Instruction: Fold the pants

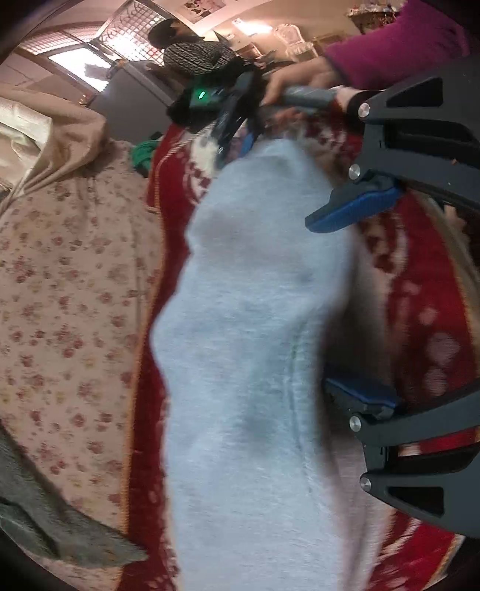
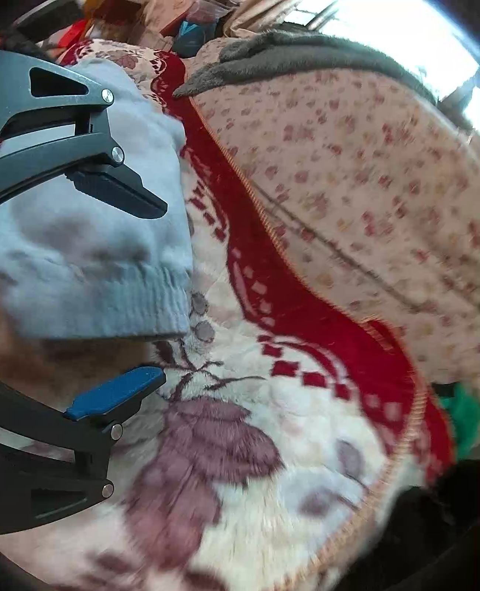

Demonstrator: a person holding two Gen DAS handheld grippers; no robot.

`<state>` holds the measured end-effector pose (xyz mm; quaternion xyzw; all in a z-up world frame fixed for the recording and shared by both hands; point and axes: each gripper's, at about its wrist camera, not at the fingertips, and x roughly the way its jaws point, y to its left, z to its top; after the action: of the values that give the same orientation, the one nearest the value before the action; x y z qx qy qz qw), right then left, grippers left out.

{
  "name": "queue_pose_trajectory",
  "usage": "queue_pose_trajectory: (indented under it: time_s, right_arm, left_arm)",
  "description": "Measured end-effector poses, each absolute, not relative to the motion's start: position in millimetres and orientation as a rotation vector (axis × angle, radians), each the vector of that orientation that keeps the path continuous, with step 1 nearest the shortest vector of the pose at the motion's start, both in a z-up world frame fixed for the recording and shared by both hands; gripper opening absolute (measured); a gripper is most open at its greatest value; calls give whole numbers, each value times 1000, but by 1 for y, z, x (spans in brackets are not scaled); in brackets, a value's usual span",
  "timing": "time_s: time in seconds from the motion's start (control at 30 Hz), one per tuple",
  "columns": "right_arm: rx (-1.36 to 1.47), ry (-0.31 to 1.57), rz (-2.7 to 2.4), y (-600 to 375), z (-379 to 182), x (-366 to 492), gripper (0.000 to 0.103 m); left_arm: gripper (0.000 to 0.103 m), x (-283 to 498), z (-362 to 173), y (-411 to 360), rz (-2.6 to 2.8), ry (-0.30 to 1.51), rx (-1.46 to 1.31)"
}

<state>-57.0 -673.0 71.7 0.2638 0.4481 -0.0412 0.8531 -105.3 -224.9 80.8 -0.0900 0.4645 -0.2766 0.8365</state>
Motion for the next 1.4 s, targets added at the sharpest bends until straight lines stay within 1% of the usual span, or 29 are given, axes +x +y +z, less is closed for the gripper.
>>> queue_pose_trajectory:
  time_s: [0.07,0.1,0.13,0.17,0.23,0.33,0.4,0.5,0.57,0.7,0.8,0.87,0.9,0.93,1.0,1.1,1.27,1.33,1.4]
  right_arm:
    - [630,990,-56,-681,50,-50,87]
    - [673,988,-11,-682,43,-50,83]
    - [684,971,19,-680,41,-50,60]
    - [672,950,52,-676,42,-51,44]
    - [578,919,34,-666,50,-55,30]
    - [460,871,14,-653,72,-64,23]
    - [418,825,-15,-650,88,-74,21]
    - [299,784,-89,-642,104,-90,15]
    - [276,795,-115,-642,100,-92,15]
    - [222,877,-172,-639,70,-80,16]
    - [250,876,-185,-644,66,-83,22]
    - [265,872,-247,-651,78,-90,42]
    - [255,860,-292,-651,84,-95,60]
    - [259,827,-308,-650,93,-103,68]
    - [294,777,-227,-640,108,-115,69]
    - [345,762,-57,-608,118,-125,75]
    - [407,833,271,-536,114,-128,78]
    - [364,869,371,-500,106,-127,80]
    - [277,903,430,-465,97,-127,80]
  left_arm:
    - [72,-118,82,-224,-613,979,-143]
    - [72,-123,86,-225,-628,966,-114]
    - [72,-130,91,-226,-649,948,-76]
    - [72,-134,95,-226,-662,936,-53]
    - [73,-135,108,-230,-671,895,-11]
    - [75,-116,130,-231,-658,843,-36]
    - [82,-95,140,-230,-630,813,-77]
    - [82,-64,139,-233,-576,798,-94]
    - [82,-44,128,-237,-573,805,-115]
    - [82,-9,106,-255,-553,820,-126]
    - [82,7,80,-269,-545,905,-135]
    - [82,12,56,-265,-538,996,-190]
    - [82,11,46,-261,-532,1021,-209]
    - [82,7,38,-257,-531,1029,-218]
    - [82,-9,30,-251,-543,1001,-190]
    - [82,-29,34,-249,-534,955,-119]
    - [82,-55,61,-209,-511,902,-194]
    - [83,-63,66,-187,-475,898,-227]
    - [83,-70,67,-163,-431,899,-244]
